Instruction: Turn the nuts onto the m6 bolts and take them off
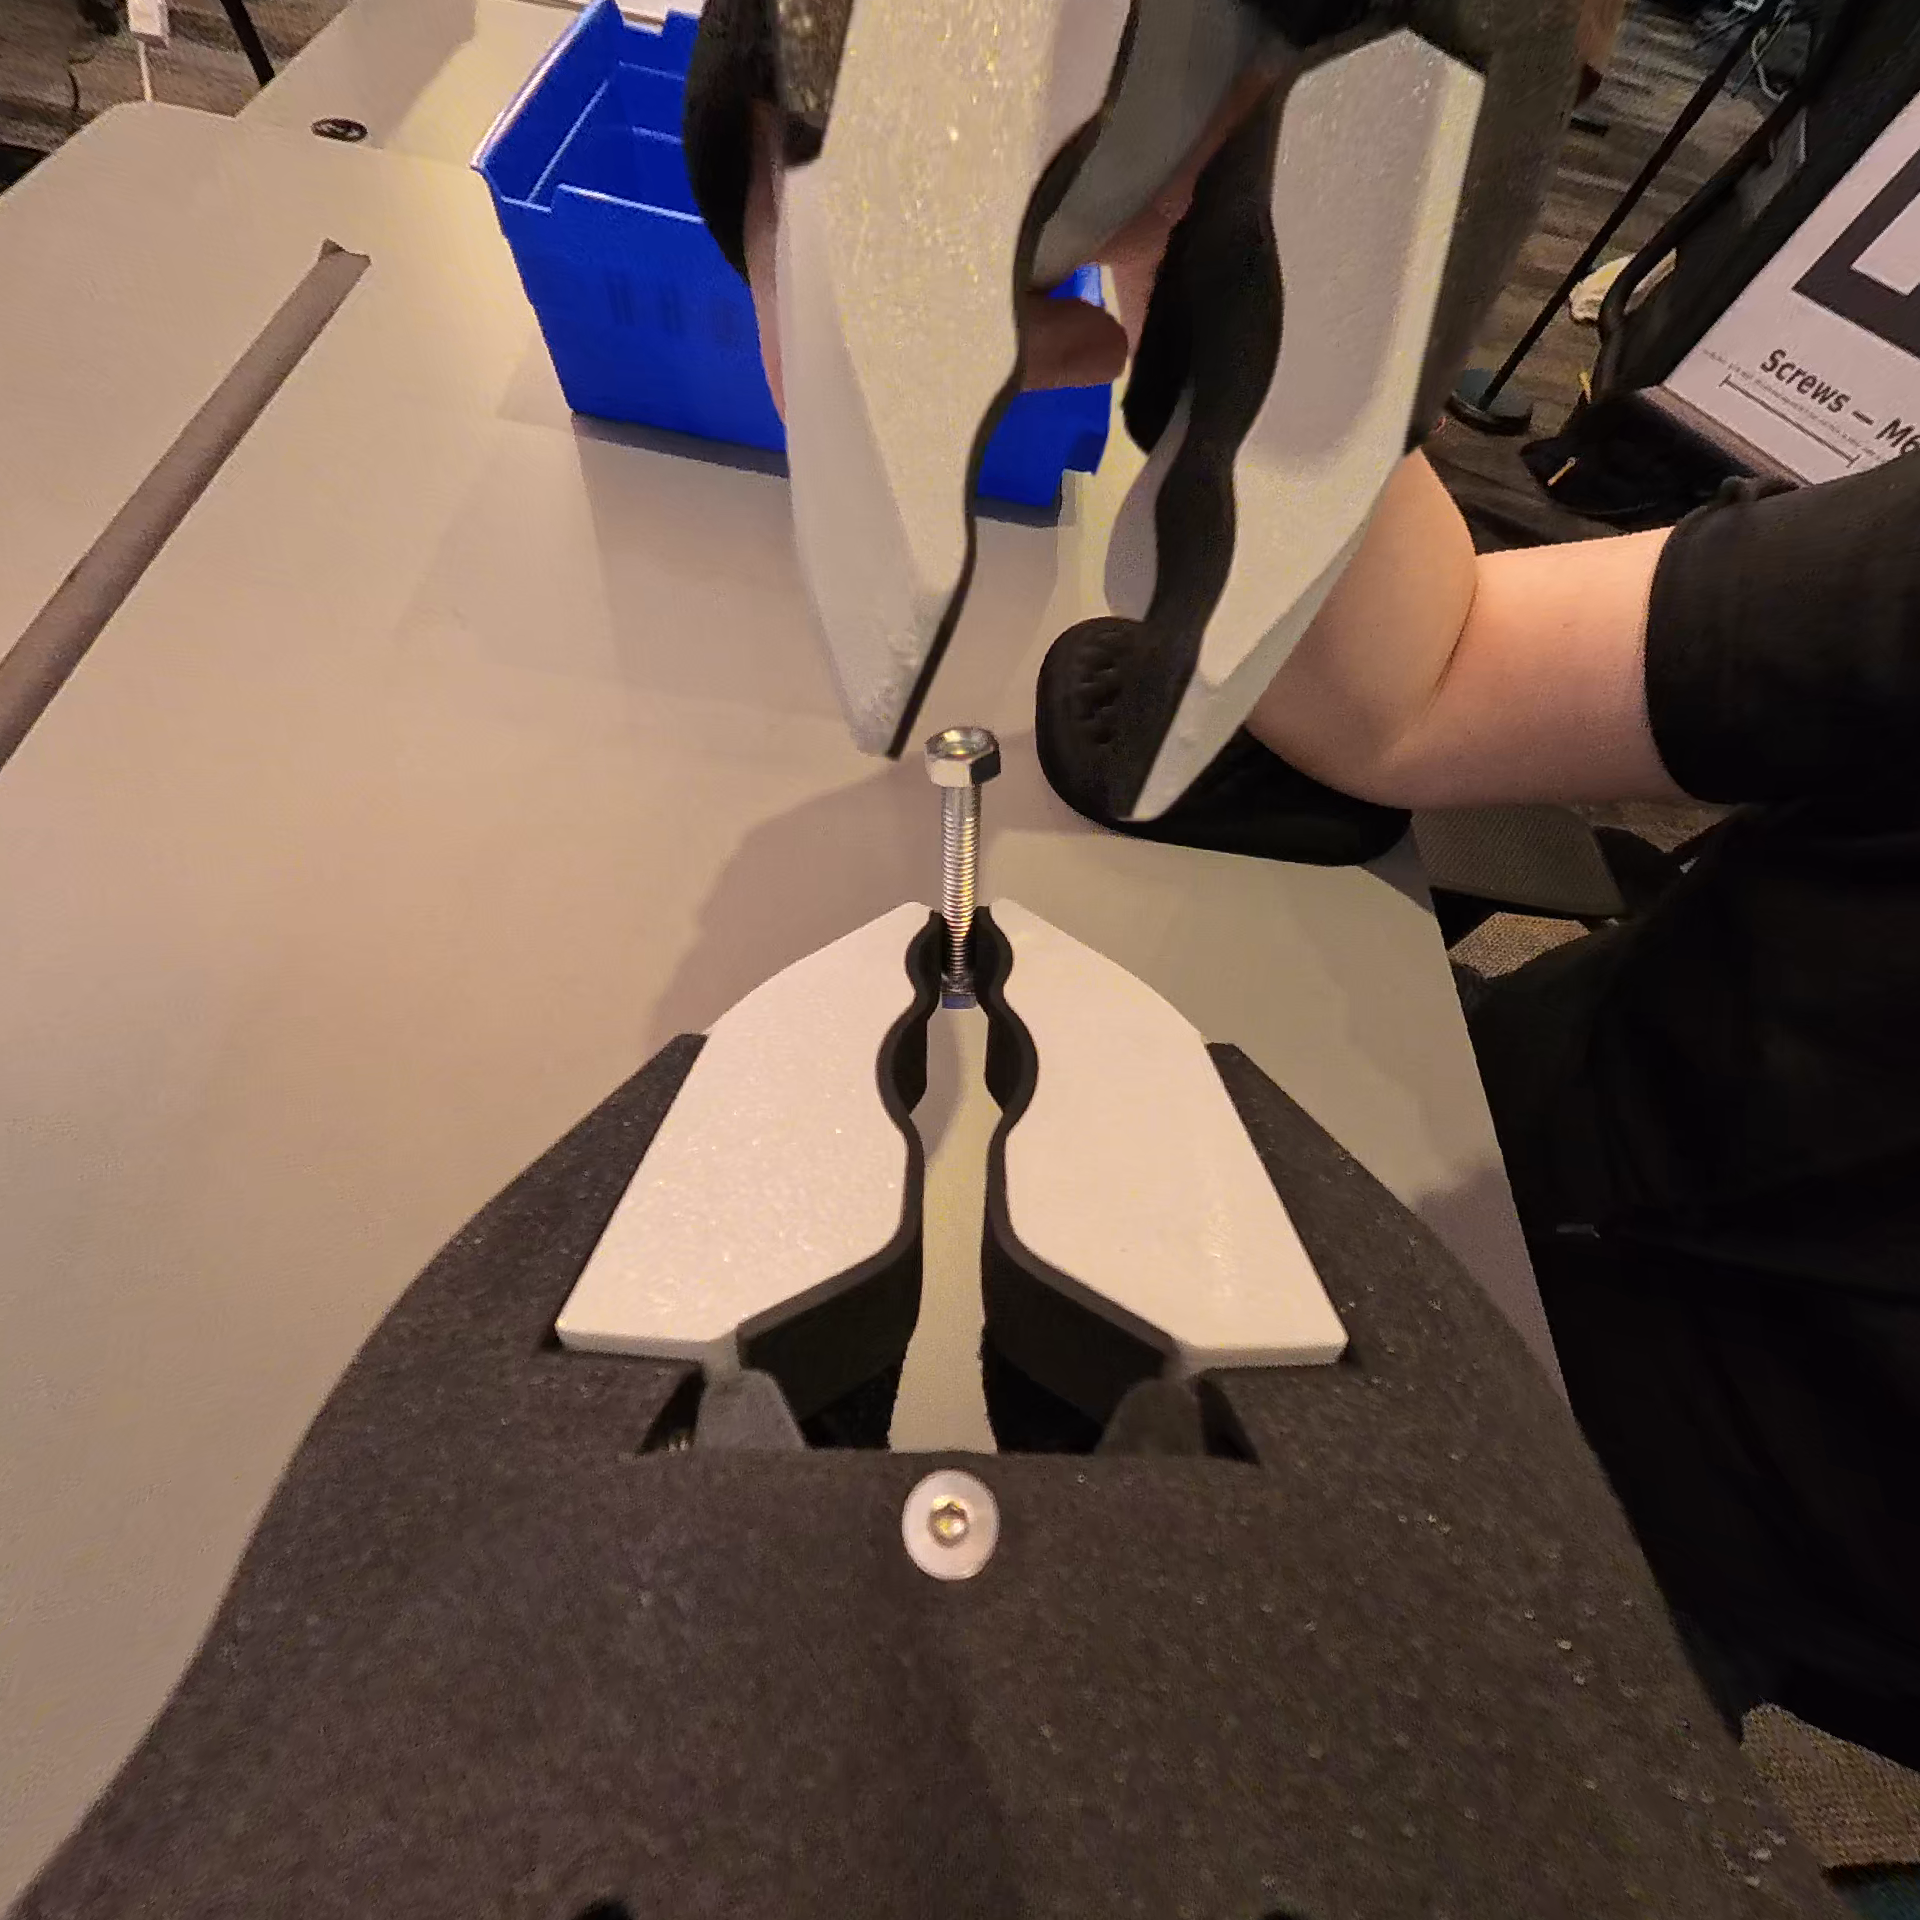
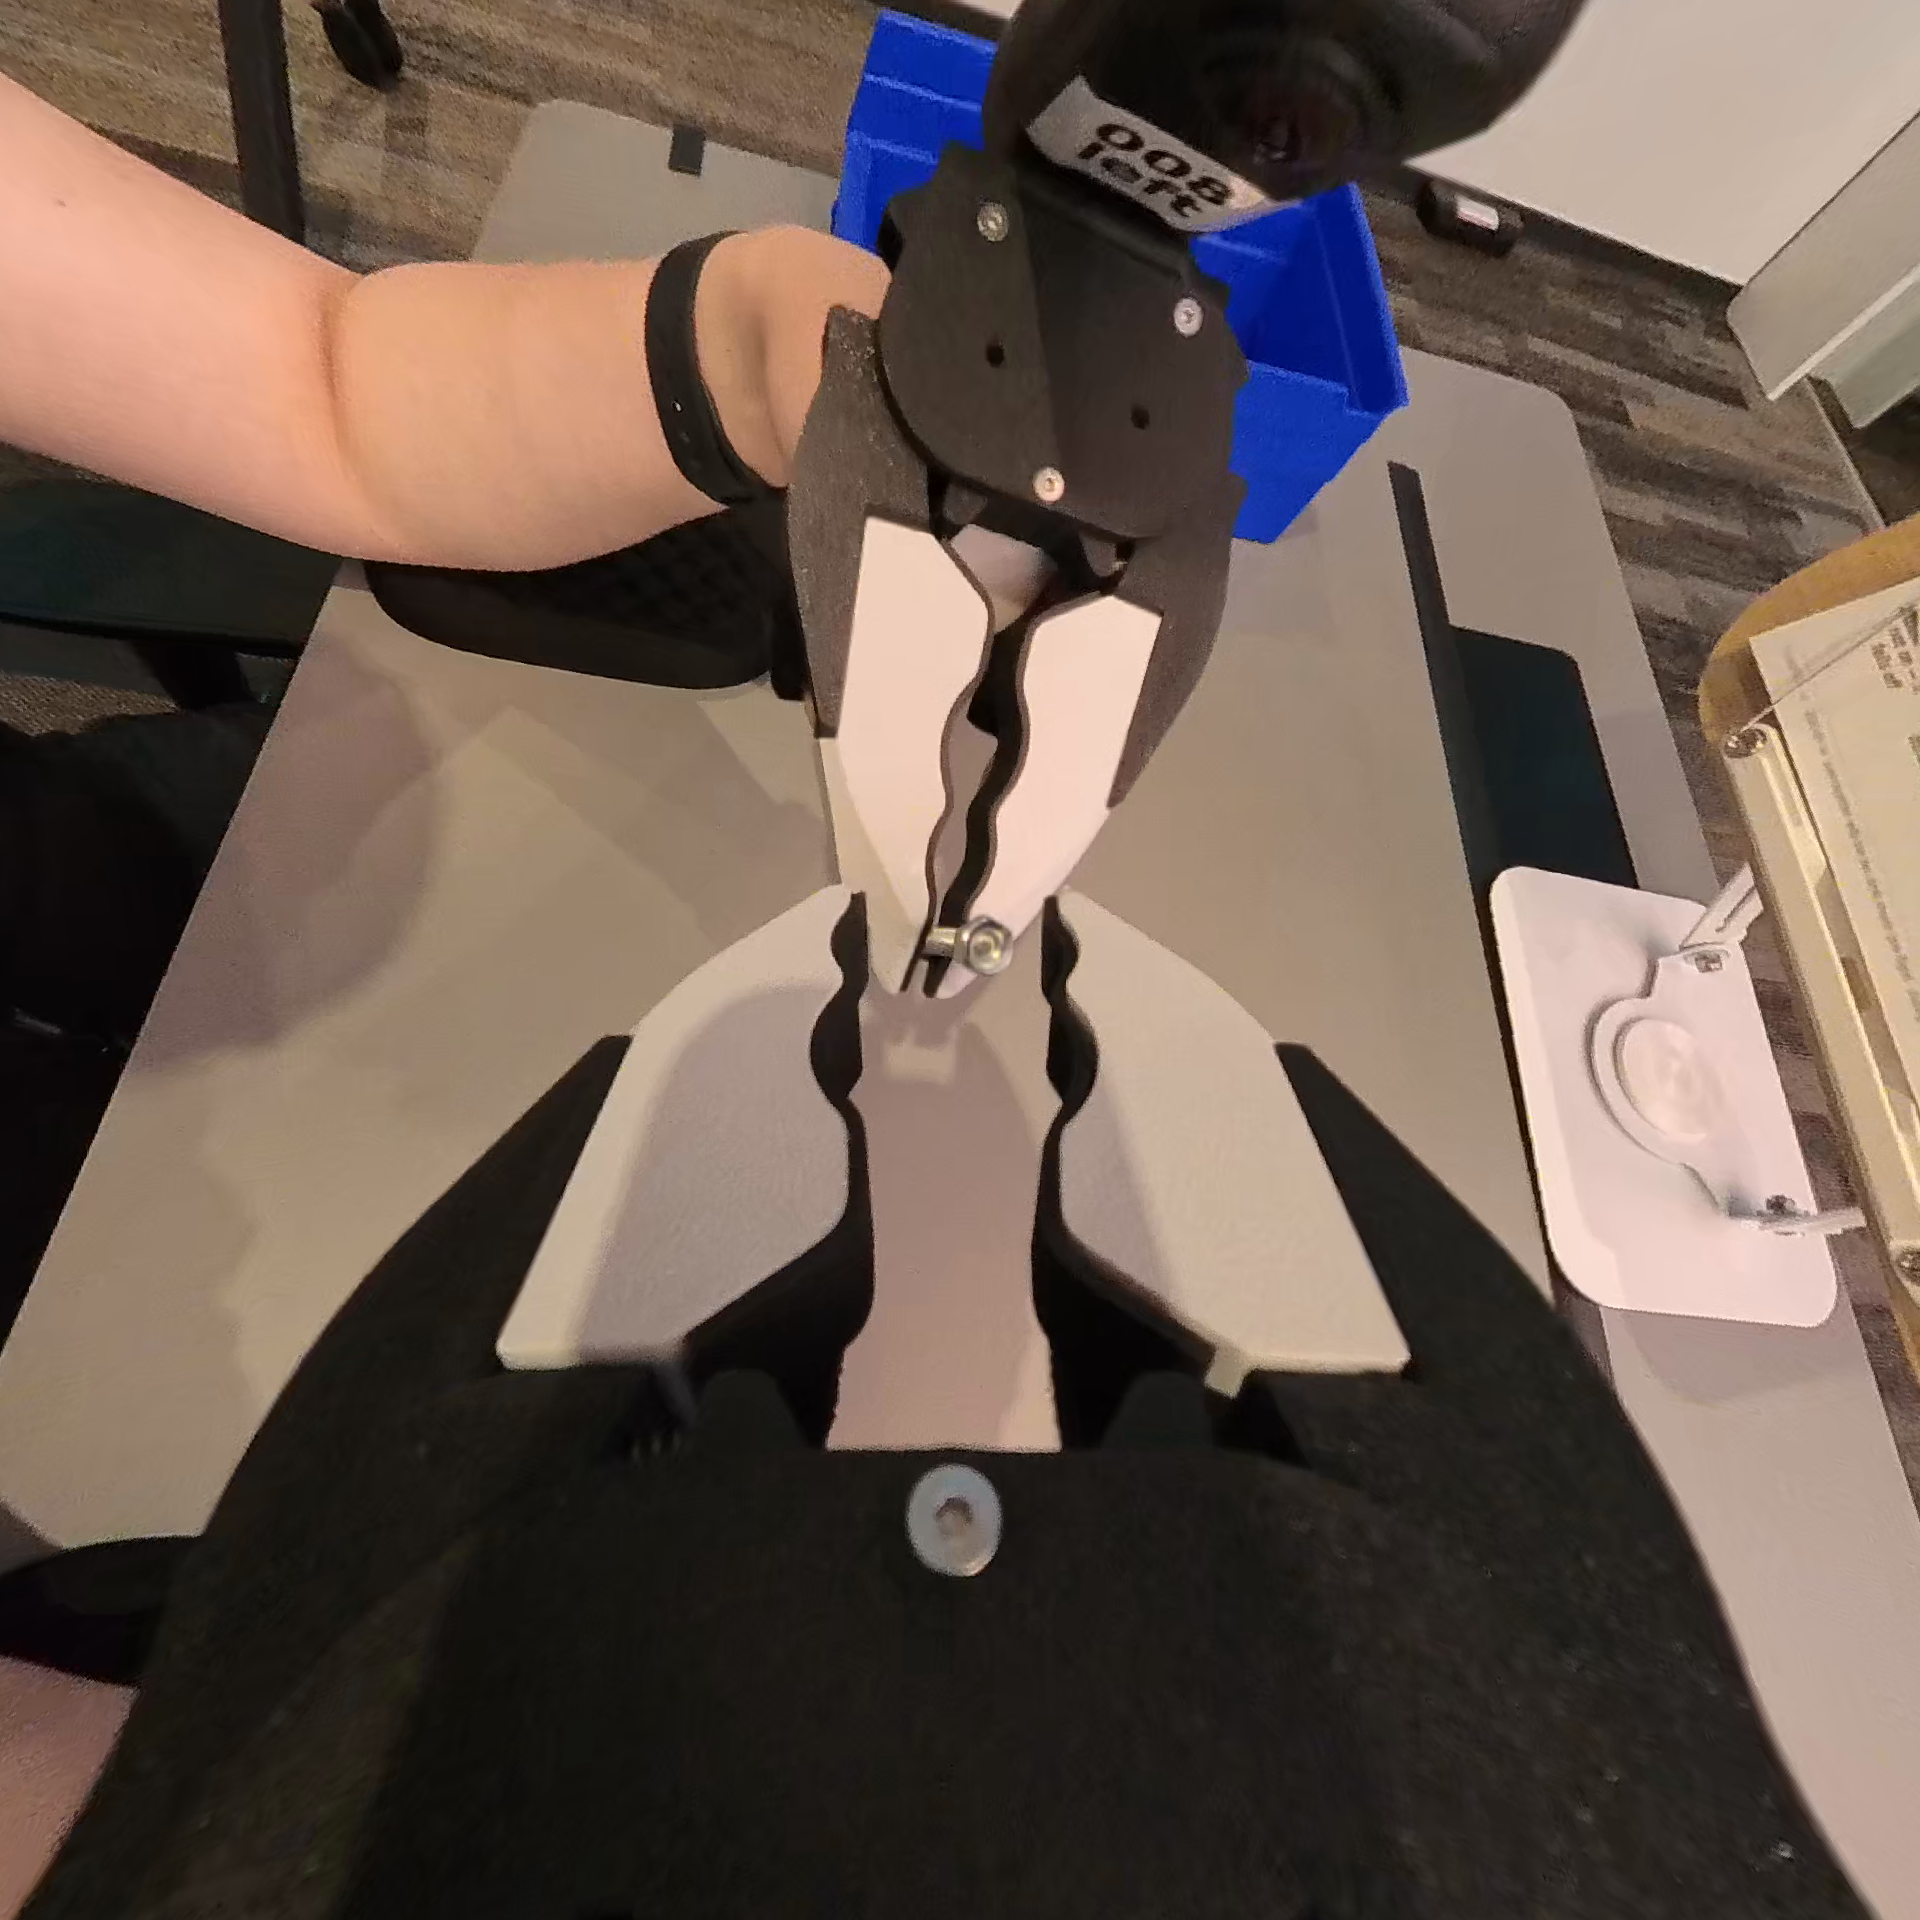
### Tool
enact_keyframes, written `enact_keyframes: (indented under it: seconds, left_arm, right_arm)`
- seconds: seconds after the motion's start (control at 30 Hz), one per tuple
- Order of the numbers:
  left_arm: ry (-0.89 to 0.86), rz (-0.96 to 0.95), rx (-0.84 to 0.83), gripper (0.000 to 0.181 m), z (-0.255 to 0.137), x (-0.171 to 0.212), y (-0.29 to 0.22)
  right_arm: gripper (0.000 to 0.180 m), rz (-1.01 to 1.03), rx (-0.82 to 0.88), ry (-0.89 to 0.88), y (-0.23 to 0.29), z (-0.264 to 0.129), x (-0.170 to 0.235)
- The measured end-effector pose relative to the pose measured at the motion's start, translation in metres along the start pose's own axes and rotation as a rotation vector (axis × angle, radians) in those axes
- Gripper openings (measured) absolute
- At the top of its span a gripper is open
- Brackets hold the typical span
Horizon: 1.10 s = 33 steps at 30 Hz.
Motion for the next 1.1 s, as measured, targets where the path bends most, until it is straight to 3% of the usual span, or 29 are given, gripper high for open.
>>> enact_keyframes:
  seconds: [0.17, 0.47, 0.7, 0.87, 1.1]
  left_arm:
    - [-0.002, -0.004, -0.007, 0.005, -0.0011, -0.0001, 0.0006]
    - [0.003, -0.004, -0.002, 0.005, 0.0003, 0.0000, 0.0001]
    - [-0.020, -0.015, -0.017, 0.005, -0.0066, -0.0006, 0.0027]
    - [-0.008, -0.003, -0.003, 0.005, -0.0024, -0.0011, -0.0002]
    - [-0.003, -0.004, -0.002, 0.005, -0.0029, -0.0005, -0.0002]
  right_arm:
    - [0.029, 0.008, -0.009, 0.079, 0.0009, 0.0016, 0.0082]
    - [0.033, 0.004, 0.004, 0.024, -0.0001, 0.0027, 0.0016]
    - [0.025, 0.038, -0.023, 0.053, -0.0001, -0.0030, 0.0079]
    - [0.033, 0.019, 0.005, 0.004, -0.0022, 0.0025, 0.0008]
    - [0.027, 0.048, -0.030, 0.042, -0.0001, -0.0017, 0.0062]
Point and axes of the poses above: each gripper's, where its closed fingertips meet, z out along the fingers, x out of its underside, y = z × x across the jaws, the point moved 8 cm from there along -z, back along the fingers, and after that the axes turned 5 degrees about z, right-handed, at the moved point
